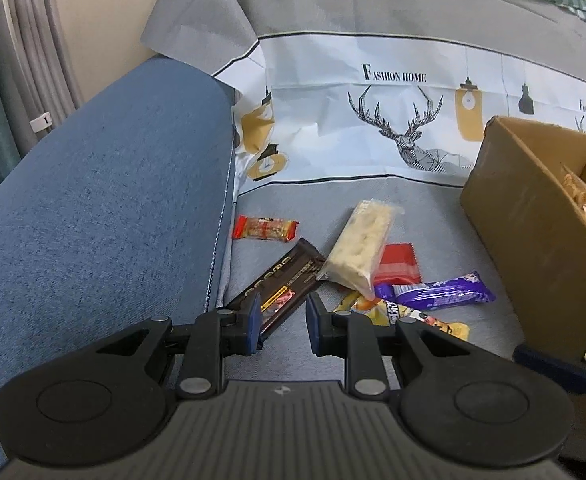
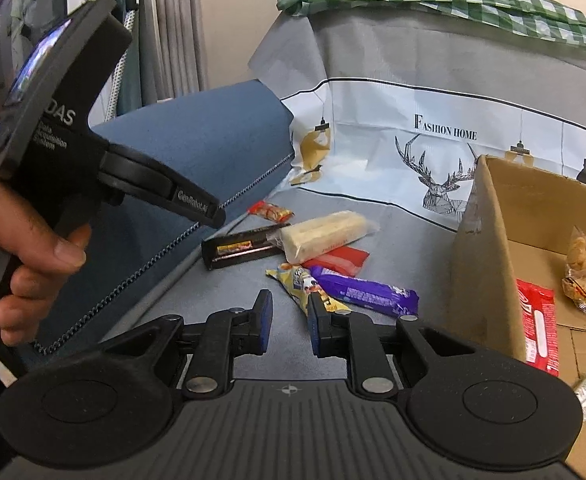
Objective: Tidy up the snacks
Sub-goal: 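Move both open grippers back to the snack pile, then grasp dark chocolate bar with left gripper while right gripper grasps yellow cartoon bar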
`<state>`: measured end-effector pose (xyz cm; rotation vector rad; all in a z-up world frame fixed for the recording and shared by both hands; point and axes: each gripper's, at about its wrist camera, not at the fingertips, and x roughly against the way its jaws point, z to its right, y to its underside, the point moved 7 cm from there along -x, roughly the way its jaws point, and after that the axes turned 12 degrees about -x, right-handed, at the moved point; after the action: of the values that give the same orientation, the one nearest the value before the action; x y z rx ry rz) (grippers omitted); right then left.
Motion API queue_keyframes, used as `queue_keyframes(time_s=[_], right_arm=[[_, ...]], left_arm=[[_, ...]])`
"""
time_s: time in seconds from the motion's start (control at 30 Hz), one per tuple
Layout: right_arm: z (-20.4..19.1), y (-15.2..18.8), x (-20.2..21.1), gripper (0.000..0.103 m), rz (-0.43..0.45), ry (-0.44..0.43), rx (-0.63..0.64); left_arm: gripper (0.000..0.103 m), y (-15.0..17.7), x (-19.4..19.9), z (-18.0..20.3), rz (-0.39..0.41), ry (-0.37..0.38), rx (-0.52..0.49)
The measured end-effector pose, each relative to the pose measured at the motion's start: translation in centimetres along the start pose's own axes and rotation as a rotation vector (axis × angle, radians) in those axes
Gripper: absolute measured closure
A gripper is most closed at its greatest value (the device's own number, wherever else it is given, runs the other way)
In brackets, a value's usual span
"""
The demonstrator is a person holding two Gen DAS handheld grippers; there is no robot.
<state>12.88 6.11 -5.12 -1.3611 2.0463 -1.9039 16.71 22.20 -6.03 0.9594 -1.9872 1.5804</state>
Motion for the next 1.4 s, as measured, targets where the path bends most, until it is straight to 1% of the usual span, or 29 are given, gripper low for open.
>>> queue_keyframes(time_s=[0.07,0.2,0.3,0.43,0.5,0.63,0.67,0.7,0.73,0.8,0.83,0.9,0.97,1.07,1.1,1.17,1.23,1.3,1.33,1.4], right_arm=[[0.0,0.1,-0.6,0.066,0.003,0.013,0.015],[0.1,0.2,-2.1,0.062,0.002,0.024,0.023],[0.3,0.2,-3.4,0.061,0.0,0.031,0.015],[0.5,0.1,-5.0,0.057,-0.007,0.038,0.002],[0.5,-0.1,-5.8,0.052,-0.003,0.046,0.01],[0.7,-0.1,-7.3,0.047,-0.015,0.065,0.006],[0.8,0.0,-7.6,0.044,-0.026,0.069,0.003],[0.9,0.1,-8.0,0.043,-0.037,0.072,-0.001],[0.9,0.1,-8.3,0.043,-0.046,0.073,-0.005],[1.0,0.2,-8.6,0.043,-0.054,0.08,-0.002],[1.0,0.2,-8.9,0.043,-0.058,0.087,0.002],[1.2,0.3,-9.2,0.043,-0.073,0.094,-0.002],[1.5,0.4,-9.3,0.043,-0.088,0.097,-0.01],[1.8,0.7,-9.8,0.044,-0.112,0.107,-0.01],[1.9,0.9,-9.9,0.046,-0.123,0.11,-0.012],[2.1,1.1,-10.1,0.048,-0.137,0.117,-0.02],[2.3,1.3,-10.2,0.052,-0.146,0.12,-0.025],[2.3,1.6,-10.4,0.061,-0.158,0.118,-0.027],[2.3,1.7,-10.4,0.063,-0.162,0.115,-0.027],[2.0,1.9,-10.5,0.071,-0.167,0.105,-0.024]], left_arm=[[0.076,0.1,-0.3,-0.1,-0.007,0.0,-0.004],[0.076,0.2,-0.6,-0.2,-0.014,0.002,0.0],[0.076,0.3,-1.0,-0.5,-0.023,-0.001,0.004],[0.076,0.5,-2.0,-0.5,-0.05,-0.013,0.001],[0.071,0.4,-2.6,-0.3,-0.053,-0.02,-0.009],[0.062,-0.1,-4.0,0.1,-0.057,-0.042,-0.054],[0.058,-0.2,-4.4,0.3,-0.058,-0.043,-0.068],[0.052,-0.3,-4.8,0.5,-0.06,-0.044,-0.078],[0.049,-0.5,-5.2,0.8,-0.059,-0.048,-0.09],[0.039,-0.9,-6.0,1.1,-0.054,-0.056,-0.105],[0.036,-1.1,-6.4,1.3,-0.051,-0.059,-0.112],[0.027,-1.5,-7.3,1.7,-0.047,-0.064,-0.127],[0.024,-1.7,-8.4,2.1,-0.054,-0.075,-0.155],[0.022,-1.7,-10.1,2.3,-0.076,-0.087,-0.2],[0.022,-1.7,-10.6,2.3,-0.083,-0.086,-0.207],[0.022,-1.5,-11.5,2.2,-0.101,-0.07,-0.209],[0.021,-1.3,-11.8,2.0,-0.096,-0.046,-0.187],[0.021,-1.2,-11.9,1.8,-0.103,-0.016,-0.145],[0.021,-1.1,-11.9,1.8,-0.111,0.004,-0.122],[0.021,-0.9,-11.9,1.7,-0.123,0.029,-0.089]])
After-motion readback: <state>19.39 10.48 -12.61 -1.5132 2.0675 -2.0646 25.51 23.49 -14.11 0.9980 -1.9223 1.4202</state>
